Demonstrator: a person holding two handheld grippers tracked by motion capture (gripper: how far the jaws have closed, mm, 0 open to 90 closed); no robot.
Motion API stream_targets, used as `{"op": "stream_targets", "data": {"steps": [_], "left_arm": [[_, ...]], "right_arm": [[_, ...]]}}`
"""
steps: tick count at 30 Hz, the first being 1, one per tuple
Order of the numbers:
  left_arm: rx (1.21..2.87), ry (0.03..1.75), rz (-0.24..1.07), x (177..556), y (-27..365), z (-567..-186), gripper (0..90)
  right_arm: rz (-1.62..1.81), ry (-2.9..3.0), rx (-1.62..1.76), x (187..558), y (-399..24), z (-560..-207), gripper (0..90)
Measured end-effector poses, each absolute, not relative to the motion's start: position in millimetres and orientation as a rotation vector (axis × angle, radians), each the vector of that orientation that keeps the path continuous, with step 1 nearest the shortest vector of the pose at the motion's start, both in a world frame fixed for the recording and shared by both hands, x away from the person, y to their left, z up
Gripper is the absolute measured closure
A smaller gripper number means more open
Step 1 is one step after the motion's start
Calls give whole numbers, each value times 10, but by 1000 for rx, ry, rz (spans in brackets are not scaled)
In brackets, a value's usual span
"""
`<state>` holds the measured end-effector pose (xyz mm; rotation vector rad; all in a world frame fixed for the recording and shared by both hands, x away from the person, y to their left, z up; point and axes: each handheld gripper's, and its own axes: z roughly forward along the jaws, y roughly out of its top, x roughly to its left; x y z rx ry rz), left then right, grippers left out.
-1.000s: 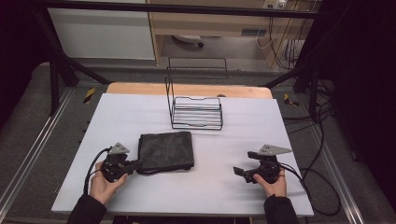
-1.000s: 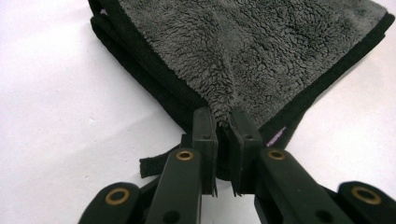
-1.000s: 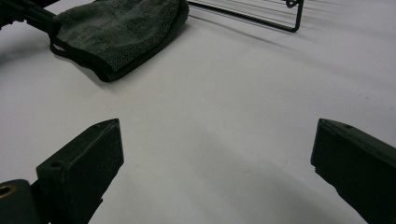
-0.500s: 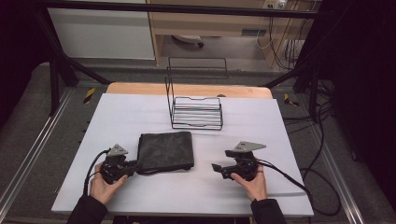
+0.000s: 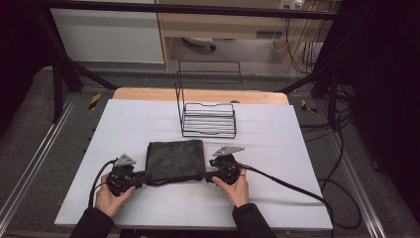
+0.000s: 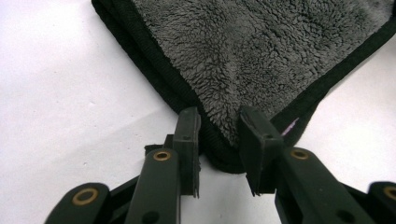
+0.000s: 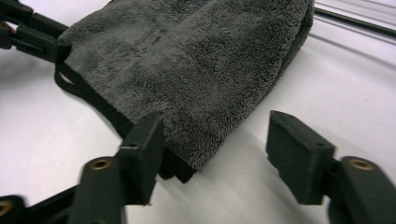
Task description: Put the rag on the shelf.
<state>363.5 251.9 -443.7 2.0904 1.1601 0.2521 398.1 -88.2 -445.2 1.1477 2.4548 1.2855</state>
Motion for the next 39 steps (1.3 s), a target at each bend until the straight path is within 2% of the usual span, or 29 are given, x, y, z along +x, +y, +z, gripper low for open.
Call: {"op": "stream_targets", "data": {"steps": [5, 10, 14, 23, 33, 39], "left_arm": [[2097, 1177, 252, 3638, 2497, -4431, 706], [2094, 1190, 227, 3652, 2502, -4424, 777], [2104, 1184, 228, 3653, 2499, -4413, 804], [2103, 1168, 227, 3645, 2508, -4392, 828], [2085, 1139, 187, 3546, 2502, -4343, 829], [2108, 1098, 154, 3390, 2282, -4294, 827]], "right_arm": [[1278, 2454, 1182, 3976, -864, -4486, 462], [1289, 2462, 1218, 3944, -822, -4548, 551], [1309, 2457, 1231, 3915, -794, -4583, 586], [1377, 2470, 1348, 3910, -774, -4592, 797], [1414, 2493, 1332, 3939, -878, -4404, 835], [1334, 2535, 1342, 3960, -1022, -4212, 835]]}}
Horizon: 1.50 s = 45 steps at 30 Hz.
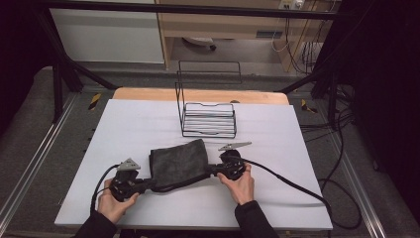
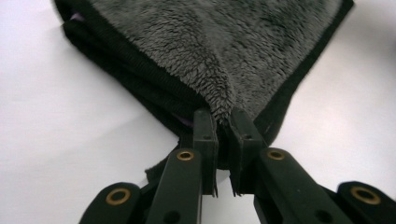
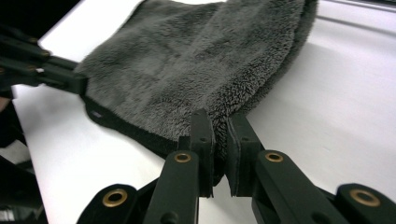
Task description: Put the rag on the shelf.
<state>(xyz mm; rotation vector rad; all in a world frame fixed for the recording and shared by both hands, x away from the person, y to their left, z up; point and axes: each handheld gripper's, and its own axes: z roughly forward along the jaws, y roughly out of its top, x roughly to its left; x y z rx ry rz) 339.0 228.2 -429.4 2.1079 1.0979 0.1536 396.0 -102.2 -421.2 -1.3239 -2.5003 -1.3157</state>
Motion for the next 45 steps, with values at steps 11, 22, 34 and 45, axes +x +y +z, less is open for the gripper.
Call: {"op": "stream_targets", "data": {"steps": [11, 22, 34, 45], "left_arm": [[2141, 1034, 186, 3311, 2113, -4260, 656], [2113, 1087, 354, 3850, 2405, -3997, 336], [2195, 1089, 227, 4385, 2307, -4295, 574], [2249, 1089, 255, 4291, 2198, -4300, 809]], "right_arm": [[-1220, -2621, -1342, 4044, -1152, -4314, 827], [-1218, -2766, -1285, 4161, -1161, -4389, 795], [-1506, -2726, -1181, 3889, -1151, -4141, 336], [-1446, -2777, -1031, 3642, -803, -4178, 260]]}}
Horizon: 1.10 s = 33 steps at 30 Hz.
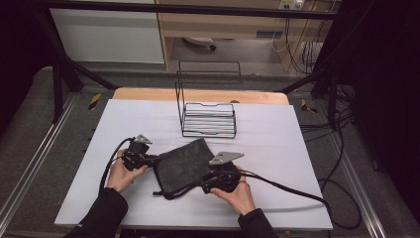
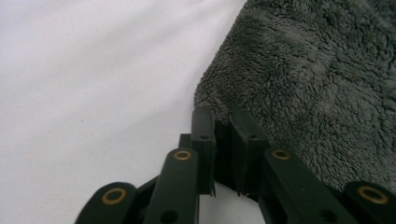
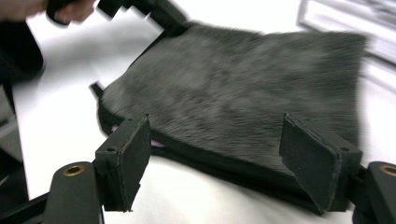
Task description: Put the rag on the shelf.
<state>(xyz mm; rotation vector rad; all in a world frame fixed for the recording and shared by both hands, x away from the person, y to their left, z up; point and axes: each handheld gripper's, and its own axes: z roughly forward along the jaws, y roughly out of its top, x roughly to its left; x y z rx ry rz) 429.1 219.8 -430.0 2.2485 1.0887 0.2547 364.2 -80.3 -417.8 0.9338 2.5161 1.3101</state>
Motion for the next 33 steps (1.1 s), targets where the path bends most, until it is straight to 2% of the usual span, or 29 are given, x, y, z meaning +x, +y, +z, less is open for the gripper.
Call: {"op": "stream_targets", "data": {"steps": [7, 16, 17, 22, 23, 29, 30, 31, 33], "left_arm": [[2240, 1095, 211, 4294, 2228, -4287, 839], [2251, 1095, 226, 4274, 2213, -4276, 847], [2256, 1096, 231, 4274, 2207, -4277, 847], [2260, 1108, 254, 4267, 2181, -4284, 846], [2254, 1113, 255, 4268, 2178, -4287, 845], [2244, 1125, 253, 4269, 2180, -4292, 845], [2244, 1127, 249, 4270, 2182, -4291, 845], [2242, 1129, 247, 4270, 2184, -4291, 845], [2239, 1131, 249, 4267, 2186, -4292, 846]], "right_arm": [[1327, 2597, 872, 3507, -409, -4299, 344], [1303, 2625, 804, 3415, 18, -4457, 369], [1328, 2631, 786, 3397, 77, -4454, 418], [1286, 2631, 744, 3359, 173, -4504, 453], [1275, 2607, 749, 3343, 178, -4526, 490], [1231, 2550, 679, 3292, 187, -4570, 565], [1218, 2542, 671, 3280, 189, -4572, 591], [1184, 2527, 636, 3275, 181, -4572, 676], [1176, 2525, 630, 3282, 178, -4569, 708]]}}
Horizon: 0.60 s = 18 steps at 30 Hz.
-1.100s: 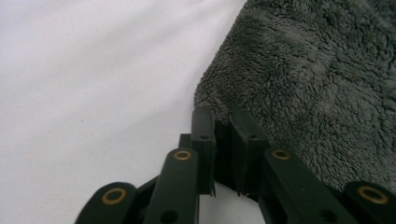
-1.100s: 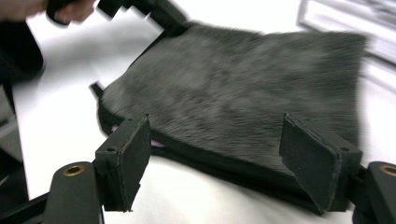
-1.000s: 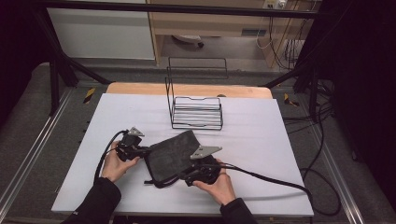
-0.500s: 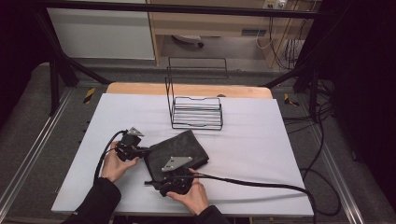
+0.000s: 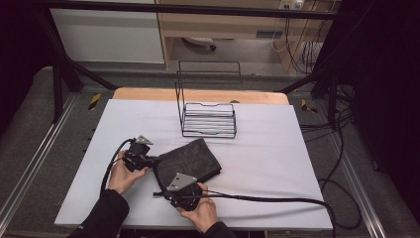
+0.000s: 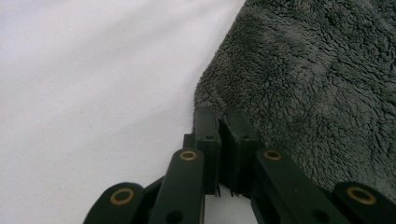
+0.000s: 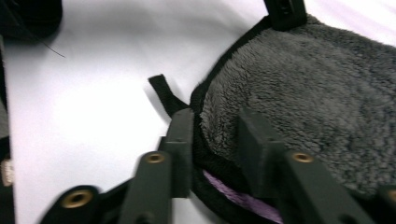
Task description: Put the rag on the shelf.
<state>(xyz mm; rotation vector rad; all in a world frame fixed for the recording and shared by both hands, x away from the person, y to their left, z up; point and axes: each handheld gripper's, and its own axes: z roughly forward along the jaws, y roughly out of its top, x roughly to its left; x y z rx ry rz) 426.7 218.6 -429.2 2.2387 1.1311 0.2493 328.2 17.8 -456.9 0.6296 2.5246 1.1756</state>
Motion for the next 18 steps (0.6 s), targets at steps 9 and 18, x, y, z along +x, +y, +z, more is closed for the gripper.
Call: {"op": "stream_targets", "data": {"steps": [9, 18], "left_arm": [[2225, 1133, 222, 4205, 2246, -4266, 852], [2204, 1142, 254, 3916, 2287, -4245, 851]], "right_arm": [[1166, 2606, 600, 3374, 116, -4485, 834], [1277, 2699, 609, 3393, -61, -4404, 693]]}}
